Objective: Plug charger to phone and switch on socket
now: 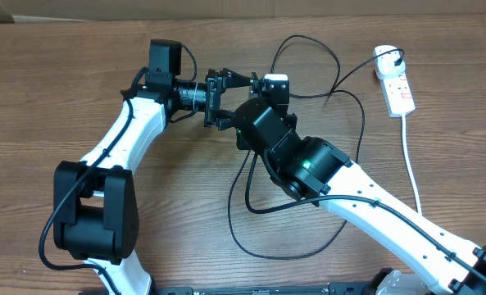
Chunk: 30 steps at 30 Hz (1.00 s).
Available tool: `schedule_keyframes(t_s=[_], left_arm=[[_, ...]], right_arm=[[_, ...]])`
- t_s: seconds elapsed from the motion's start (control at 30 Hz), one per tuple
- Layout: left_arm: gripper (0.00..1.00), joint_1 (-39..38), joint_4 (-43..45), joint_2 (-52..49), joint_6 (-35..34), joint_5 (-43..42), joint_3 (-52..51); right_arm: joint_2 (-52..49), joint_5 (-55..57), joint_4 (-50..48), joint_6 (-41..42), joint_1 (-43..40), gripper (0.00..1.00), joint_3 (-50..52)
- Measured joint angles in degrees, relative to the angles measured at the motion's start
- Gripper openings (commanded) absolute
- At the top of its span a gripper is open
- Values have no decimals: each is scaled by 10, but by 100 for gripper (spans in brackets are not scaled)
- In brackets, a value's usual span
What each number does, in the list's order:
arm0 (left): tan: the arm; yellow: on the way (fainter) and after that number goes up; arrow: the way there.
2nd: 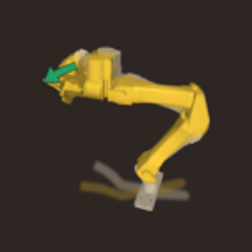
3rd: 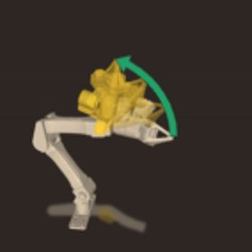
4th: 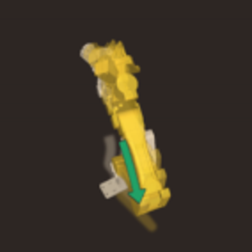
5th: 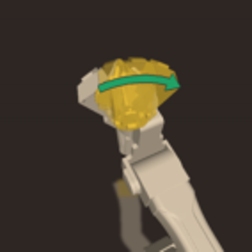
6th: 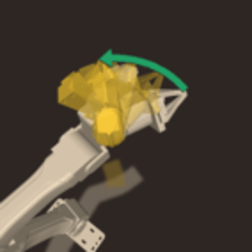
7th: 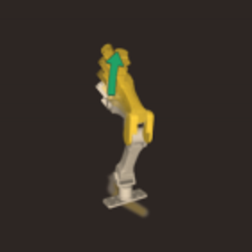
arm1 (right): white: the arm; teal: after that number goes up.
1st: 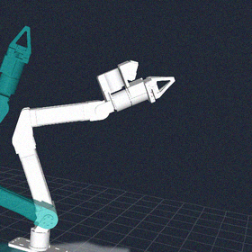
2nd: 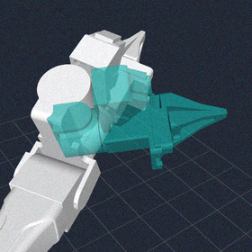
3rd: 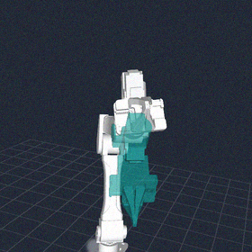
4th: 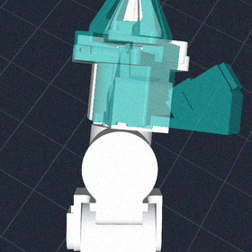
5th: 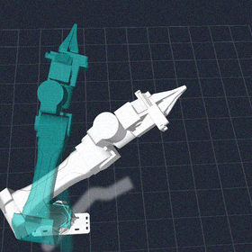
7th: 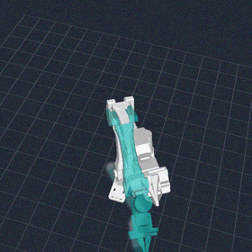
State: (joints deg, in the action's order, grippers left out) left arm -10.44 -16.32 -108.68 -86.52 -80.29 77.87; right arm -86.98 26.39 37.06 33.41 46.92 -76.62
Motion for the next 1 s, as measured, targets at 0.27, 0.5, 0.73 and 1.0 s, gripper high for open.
schedule_keyframes(t_s=[0.27, 0.5, 0.73, 1.0], left_arm=[[63, 0, 0, 0, 4, 0, 0], [63, -3, 0, 0, 14, 0, 0], [62, -5, 0, 0, 15, 2, 0], [63, -5, 0, 0, 16, 2, 0]], right_arm=[[0, -1, 2, -5, 0, 25, 0], [0, -5, 0, -5, 0, 27, 0], [0, -4, 2, -6, 0, 22, 0], [0, 2, 5, -6, -1, 14, 0]])
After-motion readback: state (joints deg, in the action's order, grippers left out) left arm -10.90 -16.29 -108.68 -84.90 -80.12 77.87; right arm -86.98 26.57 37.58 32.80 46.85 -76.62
